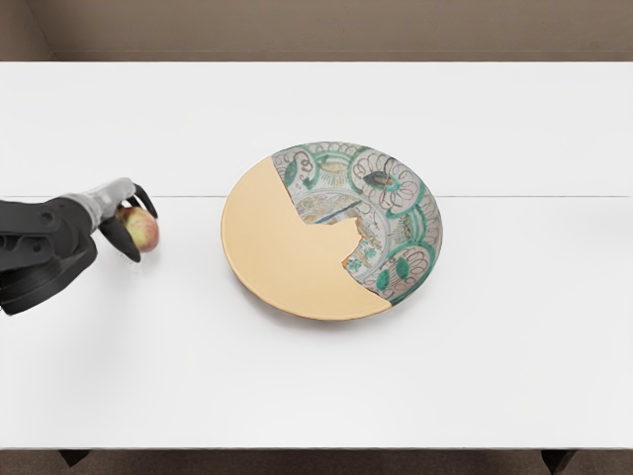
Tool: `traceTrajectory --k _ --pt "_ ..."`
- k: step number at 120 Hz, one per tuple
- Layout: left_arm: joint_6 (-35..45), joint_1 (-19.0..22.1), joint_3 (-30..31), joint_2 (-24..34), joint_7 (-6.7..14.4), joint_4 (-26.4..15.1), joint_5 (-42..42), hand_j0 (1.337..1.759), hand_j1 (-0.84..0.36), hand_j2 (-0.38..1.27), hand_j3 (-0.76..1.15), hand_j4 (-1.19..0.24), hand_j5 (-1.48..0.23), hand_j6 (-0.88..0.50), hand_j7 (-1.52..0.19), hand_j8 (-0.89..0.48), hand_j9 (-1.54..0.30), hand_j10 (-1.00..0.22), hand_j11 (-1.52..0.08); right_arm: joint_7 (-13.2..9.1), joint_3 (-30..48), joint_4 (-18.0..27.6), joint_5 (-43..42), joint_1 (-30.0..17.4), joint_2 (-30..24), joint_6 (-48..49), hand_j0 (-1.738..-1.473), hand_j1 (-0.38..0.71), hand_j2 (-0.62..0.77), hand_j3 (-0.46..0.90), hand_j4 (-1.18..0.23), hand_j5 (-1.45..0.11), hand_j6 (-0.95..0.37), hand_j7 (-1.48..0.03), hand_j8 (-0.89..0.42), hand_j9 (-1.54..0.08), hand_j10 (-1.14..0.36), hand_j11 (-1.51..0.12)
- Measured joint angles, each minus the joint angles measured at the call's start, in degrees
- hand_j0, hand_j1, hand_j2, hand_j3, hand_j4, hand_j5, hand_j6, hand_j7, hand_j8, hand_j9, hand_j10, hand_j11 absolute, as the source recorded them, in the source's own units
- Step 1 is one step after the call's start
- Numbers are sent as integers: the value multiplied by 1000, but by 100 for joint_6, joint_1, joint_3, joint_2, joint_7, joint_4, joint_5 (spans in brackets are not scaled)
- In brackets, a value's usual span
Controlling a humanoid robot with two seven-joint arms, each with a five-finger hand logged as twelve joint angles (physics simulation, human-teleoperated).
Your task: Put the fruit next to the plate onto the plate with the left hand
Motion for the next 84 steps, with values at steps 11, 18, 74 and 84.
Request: traceTrajectory --k 11,18,74,84 --pt "-18 -7 -247 51 -1 3 -2 1652 -190 176 0 -490 -862 -316 -852 -318 -850 -534 -857 0 0 0 -1 0 0 0 -1658 -310 -7 0 -33 -43 -33 -43 -33 -43 -33 -43" --pt "-68 -49 -415 53 -1 37 -4 1652 -182 161 0 -493 -865 -320 -855 -321 -852 -538 -859 0 0 0 -1 0 0 0 -1658 -310 -7 0 -33 -43 -33 -43 -33 -43 -33 -43" --pt "-433 -263 -1361 -637 -1 319 -17 1652 -151 132 0 -512 -867 -339 -855 -338 -861 -558 -863 0 0 1 1 0 0 0 -1658 -310 -7 0 -33 -43 -33 -43 -33 -43 -33 -43" --pt "-447 -264 -1454 -900 -1 407 -25 1653 -190 197 0 -489 -869 -321 -854 -322 -860 -541 -860 0 0 1 1 0 0 0 -1658 -310 -7 0 -33 -43 -33 -43 -33 -43 -33 -43"
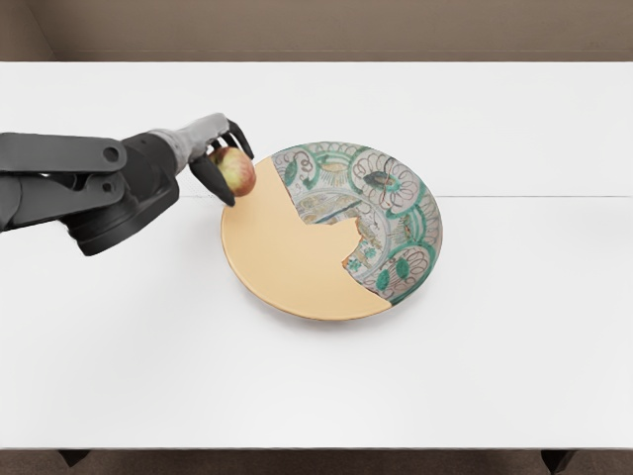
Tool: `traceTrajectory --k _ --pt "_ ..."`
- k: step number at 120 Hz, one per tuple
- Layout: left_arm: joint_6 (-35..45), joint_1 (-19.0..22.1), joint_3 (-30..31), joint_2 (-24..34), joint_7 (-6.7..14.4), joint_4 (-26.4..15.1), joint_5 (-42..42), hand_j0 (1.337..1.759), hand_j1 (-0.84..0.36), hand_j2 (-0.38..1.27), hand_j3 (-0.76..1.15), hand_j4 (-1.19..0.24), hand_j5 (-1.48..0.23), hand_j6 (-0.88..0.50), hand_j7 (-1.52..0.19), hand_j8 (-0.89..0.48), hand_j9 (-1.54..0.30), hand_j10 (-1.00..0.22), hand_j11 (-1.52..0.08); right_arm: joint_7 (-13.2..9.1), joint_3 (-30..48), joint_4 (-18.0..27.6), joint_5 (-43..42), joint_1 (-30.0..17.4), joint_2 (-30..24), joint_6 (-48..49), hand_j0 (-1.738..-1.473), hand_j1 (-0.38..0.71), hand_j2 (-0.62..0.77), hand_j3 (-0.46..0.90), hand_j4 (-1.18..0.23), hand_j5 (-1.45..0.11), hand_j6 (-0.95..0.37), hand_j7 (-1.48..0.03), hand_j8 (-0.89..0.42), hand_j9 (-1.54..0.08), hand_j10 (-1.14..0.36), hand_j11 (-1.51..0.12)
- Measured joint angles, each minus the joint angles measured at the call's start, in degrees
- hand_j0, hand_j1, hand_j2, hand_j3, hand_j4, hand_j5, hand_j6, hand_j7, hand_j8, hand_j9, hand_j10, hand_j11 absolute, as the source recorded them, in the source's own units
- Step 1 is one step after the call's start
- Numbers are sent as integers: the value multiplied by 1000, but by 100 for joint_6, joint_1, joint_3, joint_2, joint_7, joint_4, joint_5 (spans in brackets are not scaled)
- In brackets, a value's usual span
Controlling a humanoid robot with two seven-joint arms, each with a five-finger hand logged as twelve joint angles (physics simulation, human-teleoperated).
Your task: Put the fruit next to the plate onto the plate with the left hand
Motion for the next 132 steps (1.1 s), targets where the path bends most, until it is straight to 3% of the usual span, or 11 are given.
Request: traceTrajectory --k 7,36,49,68,78,92,111,132 --pt "-5 0 -40 -139 -1 53 -5 1652 -175 144 0 -483 -869 -311 -854 -316 -859 -536 -861 0 0 0 1 0 0 0 -1658 -310 -7 0 -33 -43 -33 -43 -33 -43 -33 -43" --pt "-8 75 -155 -650 4 153 -1 1653 -225 243 0 -474 -860 -302 -846 -302 -853 -522 -855 0 0 0 0 0 0 0 -1658 -310 -7 0 -33 -43 -33 -43 -33 -43 -33 -43" --pt "-8 104 -165 -933 1 176 -19 1652 -188 131 0 -474 -860 -302 -846 -302 -855 -524 -857 0 0 1 -1 0 0 0 -1658 -310 -7 0 -33 -43 -33 -43 -33 -43 -33 -43" --pt "-60 227 -163 -1229 0 333 -28 1652 -164 97 0 -493 -865 -321 -854 -320 -863 -549 -856 0 0 0 -2 0 0 0 -1658 -310 -7 0 -33 -43 -33 -43 -33 -43 -33 -43" --pt "-74 286 -146 -1373 -2 423 -34 1653 -201 224 0 -480 -864 -310 -849 -313 -863 -544 -854 0 0 0 -1 0 0 0 -1658 -310 -7 0 -33 -43 -33 -43 -33 -43 -33 -43" --pt "-90 360 -127 -1452 -6 526 -41 1653 -212 221 0 -471 -849 -301 -831 -304 -851 -534 -842 0 0 -1 -1 0 0 0 -1658 -310 -7 0 -33 -43 -33 -43 -33 -43 -33 -43" --pt "-282 364 -87 -1542 -10 688 -45 1655 -168 156 0 -452 -701 -356 -687 -351 -700 -485 -696 0 0 0 -1 0 0 0 -1658 -310 -7 0 -33 -43 -33 -43 -33 -43 -33 -43" --pt "-598 192 -172 -1467 -30 769 -53 1657 -47 97 0 -340 -490 -299 -484 -297 -489 -354 -488 0 0 0 -2 0 0 0 -1658 -310 -7 0 -33 -43 -33 -43 -33 -43 -33 -43"
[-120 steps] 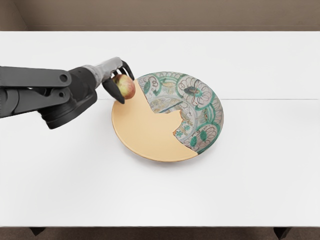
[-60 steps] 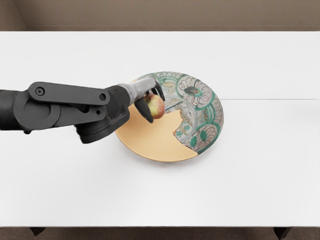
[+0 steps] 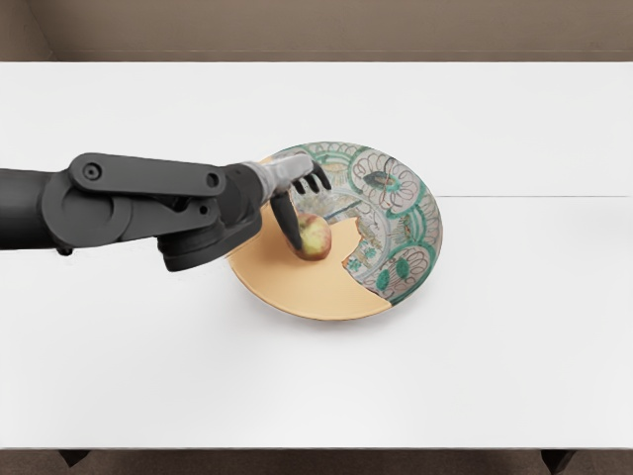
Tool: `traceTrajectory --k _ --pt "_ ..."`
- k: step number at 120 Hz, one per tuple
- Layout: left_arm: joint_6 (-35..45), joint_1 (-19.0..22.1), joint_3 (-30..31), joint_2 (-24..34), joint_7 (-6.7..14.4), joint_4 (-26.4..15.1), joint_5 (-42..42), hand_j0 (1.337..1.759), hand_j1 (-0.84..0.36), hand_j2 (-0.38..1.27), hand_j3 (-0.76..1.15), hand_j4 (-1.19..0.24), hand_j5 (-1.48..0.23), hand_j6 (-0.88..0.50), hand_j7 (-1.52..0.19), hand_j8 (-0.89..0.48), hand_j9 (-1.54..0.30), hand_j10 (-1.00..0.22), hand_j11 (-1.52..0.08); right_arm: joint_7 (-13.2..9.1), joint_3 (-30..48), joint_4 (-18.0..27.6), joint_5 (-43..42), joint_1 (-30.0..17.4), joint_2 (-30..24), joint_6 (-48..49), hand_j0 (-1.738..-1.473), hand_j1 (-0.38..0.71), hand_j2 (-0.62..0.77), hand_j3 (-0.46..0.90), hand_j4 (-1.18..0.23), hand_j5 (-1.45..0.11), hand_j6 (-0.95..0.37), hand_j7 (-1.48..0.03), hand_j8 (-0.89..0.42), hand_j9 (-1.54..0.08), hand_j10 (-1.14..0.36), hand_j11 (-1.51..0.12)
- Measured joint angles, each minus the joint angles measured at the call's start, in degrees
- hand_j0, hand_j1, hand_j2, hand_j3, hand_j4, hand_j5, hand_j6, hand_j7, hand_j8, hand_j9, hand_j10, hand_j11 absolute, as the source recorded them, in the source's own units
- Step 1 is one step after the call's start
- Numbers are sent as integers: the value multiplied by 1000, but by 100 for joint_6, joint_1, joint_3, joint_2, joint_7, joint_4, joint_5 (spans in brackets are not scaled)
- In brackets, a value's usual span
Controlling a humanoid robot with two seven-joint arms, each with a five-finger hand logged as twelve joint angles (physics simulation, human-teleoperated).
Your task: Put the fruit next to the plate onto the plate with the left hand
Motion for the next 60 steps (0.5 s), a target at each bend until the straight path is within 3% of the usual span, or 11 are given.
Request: traceTrajectory --k 11,25,43,60 --pt "-43 -274 -235 382 -6 10 -314 1657 -13 81 0 -308 -431 -283 -427 -281 -431 -317 -430 0 0 1 0 0 0 0 -1658 -310 -7 0 -33 -43 -33 -43 -33 -43 -33 -43" --pt "-273 -280 -569 1170 -14 -5 -1091 1658 14 68 0 -284 -386 -270 -384 -269 -386 -289 -385 0 0 -1 0 0 0 0 -1658 -310 -7 0 -33 -43 -33 -43 -33 -43 -33 -43" --pt "-1491 -194 -822 2692 -16 2 -2217 1658 32 59 0 -267 -355 -260 -354 -260 -355 -269 -354 0 0 1 1 0 0 0 -1658 -310 -7 0 -33 -43 -33 -43 -33 -43 -33 -43" --pt "-2439 45 -892 3262 -16 1 -2513 1658 40 55 0 -259 -340 -256 -340 -255 -340 -260 -340 0 0 0 1 0 0 0 -1658 -310 -7 0 -33 -43 -33 -43 -33 -43 -33 -43"
